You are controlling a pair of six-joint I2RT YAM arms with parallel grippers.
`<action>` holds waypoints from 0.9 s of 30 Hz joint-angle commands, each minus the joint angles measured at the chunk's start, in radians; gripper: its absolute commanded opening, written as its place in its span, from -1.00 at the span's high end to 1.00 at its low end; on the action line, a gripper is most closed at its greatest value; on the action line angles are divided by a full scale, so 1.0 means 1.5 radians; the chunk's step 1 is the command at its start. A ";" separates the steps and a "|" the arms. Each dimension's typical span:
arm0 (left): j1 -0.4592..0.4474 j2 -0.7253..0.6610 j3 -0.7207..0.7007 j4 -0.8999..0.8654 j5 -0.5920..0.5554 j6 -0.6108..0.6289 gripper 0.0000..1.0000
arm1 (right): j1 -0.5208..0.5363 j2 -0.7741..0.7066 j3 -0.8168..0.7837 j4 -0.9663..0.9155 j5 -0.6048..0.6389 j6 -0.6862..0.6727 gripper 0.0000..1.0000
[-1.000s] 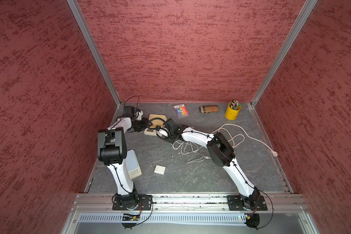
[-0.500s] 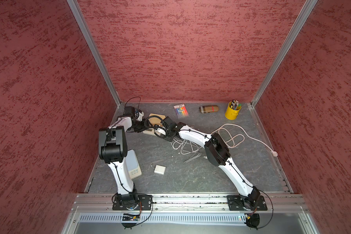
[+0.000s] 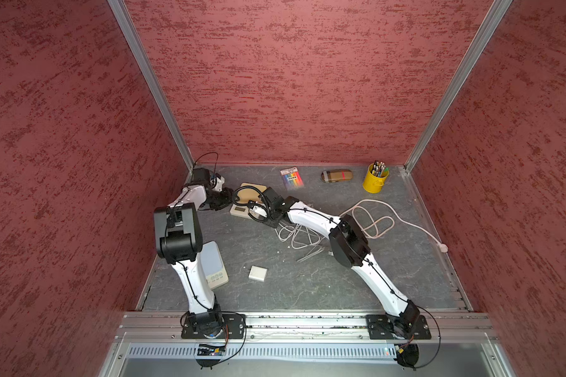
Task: Charge the electronic scale
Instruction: Insert the charging cable into the electronic scale.
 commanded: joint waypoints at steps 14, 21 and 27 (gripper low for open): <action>-0.011 0.091 0.021 -0.031 0.027 0.001 -0.24 | -0.002 0.044 0.052 -0.041 -0.029 -0.015 1.00; -0.022 0.096 0.017 -0.048 0.028 -0.001 -0.22 | 0.002 0.045 0.053 -0.045 -0.046 -0.017 1.00; -0.027 0.097 0.000 -0.046 0.032 -0.008 -0.20 | 0.008 0.042 0.056 -0.041 -0.066 -0.024 1.00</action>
